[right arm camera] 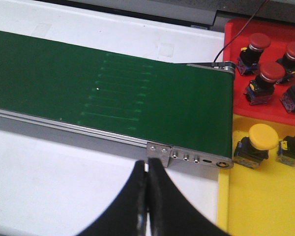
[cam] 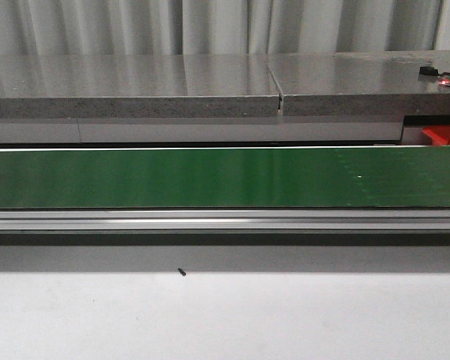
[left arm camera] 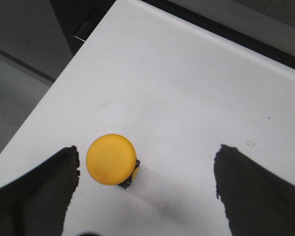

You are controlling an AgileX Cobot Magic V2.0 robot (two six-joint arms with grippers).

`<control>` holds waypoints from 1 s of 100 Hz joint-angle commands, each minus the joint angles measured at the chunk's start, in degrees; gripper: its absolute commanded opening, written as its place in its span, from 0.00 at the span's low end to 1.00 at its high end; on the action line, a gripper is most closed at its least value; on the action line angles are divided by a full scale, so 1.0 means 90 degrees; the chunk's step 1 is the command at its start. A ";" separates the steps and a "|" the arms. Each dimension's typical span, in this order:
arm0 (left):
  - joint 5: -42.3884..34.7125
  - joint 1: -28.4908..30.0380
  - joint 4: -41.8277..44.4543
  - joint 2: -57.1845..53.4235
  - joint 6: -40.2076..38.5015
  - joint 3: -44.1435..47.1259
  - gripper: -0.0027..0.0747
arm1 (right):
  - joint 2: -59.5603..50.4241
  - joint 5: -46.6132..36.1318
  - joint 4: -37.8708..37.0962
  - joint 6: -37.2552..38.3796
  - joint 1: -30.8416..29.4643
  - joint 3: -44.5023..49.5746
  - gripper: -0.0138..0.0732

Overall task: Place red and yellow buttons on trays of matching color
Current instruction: 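Lower the left gripper and grasp the second yellow button, then set the second yellow button on the belt and open the left gripper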

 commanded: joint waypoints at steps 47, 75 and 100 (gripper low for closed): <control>-0.0126 0.0007 0.0290 0.0416 -0.0020 -0.0904 0.74 | 0.0023 -0.0410 -0.0007 -0.0005 -0.0033 -0.0163 0.08; -0.0183 0.0007 0.0401 0.0444 -0.0020 -0.0904 0.74 | 0.0023 -0.0410 -0.0007 -0.0005 -0.0033 -0.0163 0.08; -0.0128 0.0021 0.0417 0.0728 -0.0032 -0.0904 0.74 | 0.0023 -0.0410 -0.0007 -0.0005 -0.0033 -0.0163 0.08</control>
